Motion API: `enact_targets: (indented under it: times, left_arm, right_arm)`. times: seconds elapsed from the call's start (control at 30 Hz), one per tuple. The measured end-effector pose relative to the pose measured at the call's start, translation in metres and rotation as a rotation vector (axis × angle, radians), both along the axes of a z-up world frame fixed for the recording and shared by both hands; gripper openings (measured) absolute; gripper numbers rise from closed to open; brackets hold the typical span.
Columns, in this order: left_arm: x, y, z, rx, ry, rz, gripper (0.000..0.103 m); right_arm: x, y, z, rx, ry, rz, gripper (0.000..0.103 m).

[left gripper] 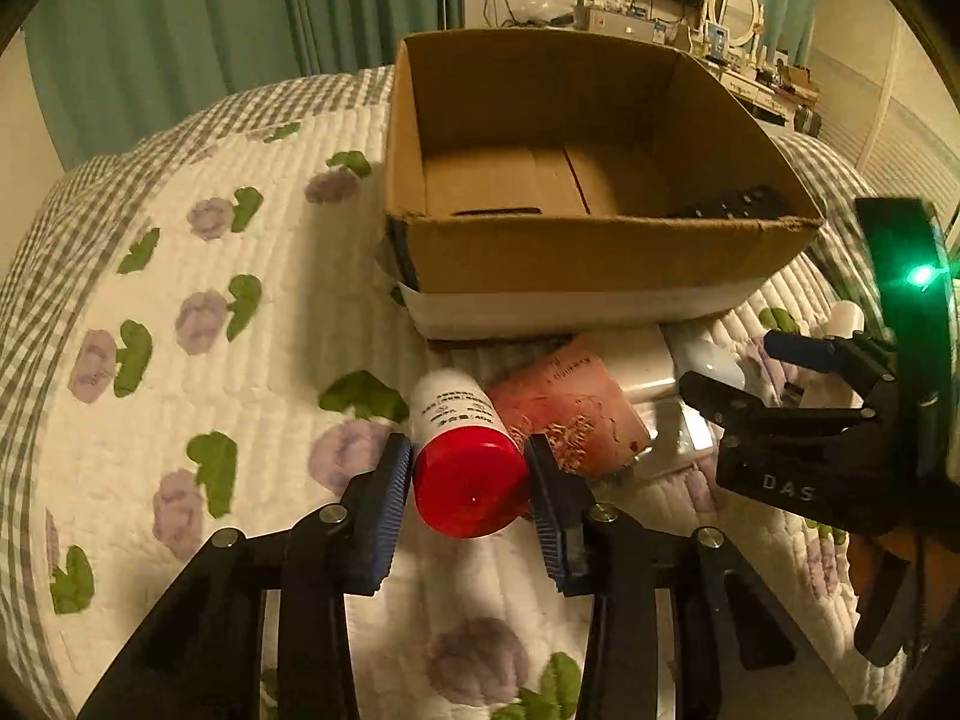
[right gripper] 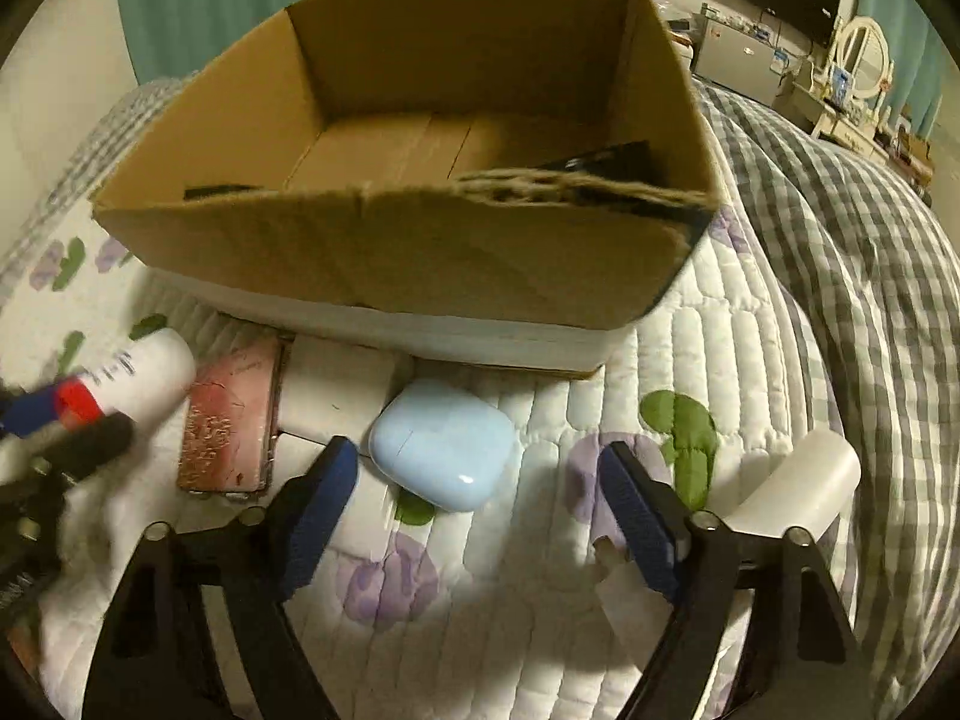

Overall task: Organize rigid objects
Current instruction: 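Grasp the red-capped white bottle with the left gripper while the right grasps the blue earbud case, then carry the bottle and earbud case into the box and open both grippers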

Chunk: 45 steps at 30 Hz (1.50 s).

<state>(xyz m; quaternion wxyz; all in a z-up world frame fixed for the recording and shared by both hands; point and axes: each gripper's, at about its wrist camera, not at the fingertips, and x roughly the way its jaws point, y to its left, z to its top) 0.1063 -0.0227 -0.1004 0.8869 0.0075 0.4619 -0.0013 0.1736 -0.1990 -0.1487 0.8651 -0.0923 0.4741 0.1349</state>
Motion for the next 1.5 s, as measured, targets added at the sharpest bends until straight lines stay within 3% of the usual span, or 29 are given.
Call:
enact_targets:
  times: [0.07,0.13,0.47,0.5,0.57,0.67,0.87,1.0,1.2,1.33,1.5]
  left_arm:
    - [0.0,0.003,0.0,-0.012,-0.003,0.001,0.038]
    - [0.003,0.006,0.002,-0.011,-0.014,-0.006,0.038]
    - [-0.003,0.008,0.005,-0.033,-0.012,-0.017,0.038]
    - [-0.004,0.007,0.007,-0.035,-0.013,-0.02,0.037]
    - [-0.009,0.005,0.014,-0.049,-0.018,-0.029,0.037]
    - [-0.015,0.003,0.023,-0.065,-0.024,-0.042,0.037]
    - [-0.028,0.003,0.038,-0.053,-0.037,-0.056,0.037]
    - [-0.03,0.005,0.056,-0.055,-0.065,-0.07,0.037]
    - [-0.017,0.005,0.103,-0.064,-0.149,-0.096,0.037]
    - [0.005,0.008,0.134,-0.083,-0.188,-0.1,0.037]
    - [0.042,0.005,0.149,-0.055,-0.211,-0.1,0.037]
  right_arm:
    - [0.003,0.004,-0.002,-0.011,-0.001,0.015,0.07]
    - [0.008,0.008,-0.005,0.009,0.019,0.033,0.053]
    - [0.005,0.005,0.002,0.029,0.046,0.067,0.05]
    - [0.001,0.006,0.005,0.022,0.046,0.078,0.048]
    - [-0.012,0.005,0.01,0.007,0.036,0.096,0.027]
    - [-0.016,0.01,0.018,-0.041,0.033,0.11,0.025]
    - [-0.026,0.005,0.022,-0.04,0.042,0.083,0.023]
    - [-0.039,-0.001,0.049,-0.036,0.008,0.094,0.021]
    - [-0.052,0.0,0.119,-0.019,-0.105,0.115,0.02]
    - [-0.047,0.006,0.16,0.021,-0.169,0.131,0.02]
    - [-0.023,0.02,0.2,0.051,-0.244,0.148,0.02]
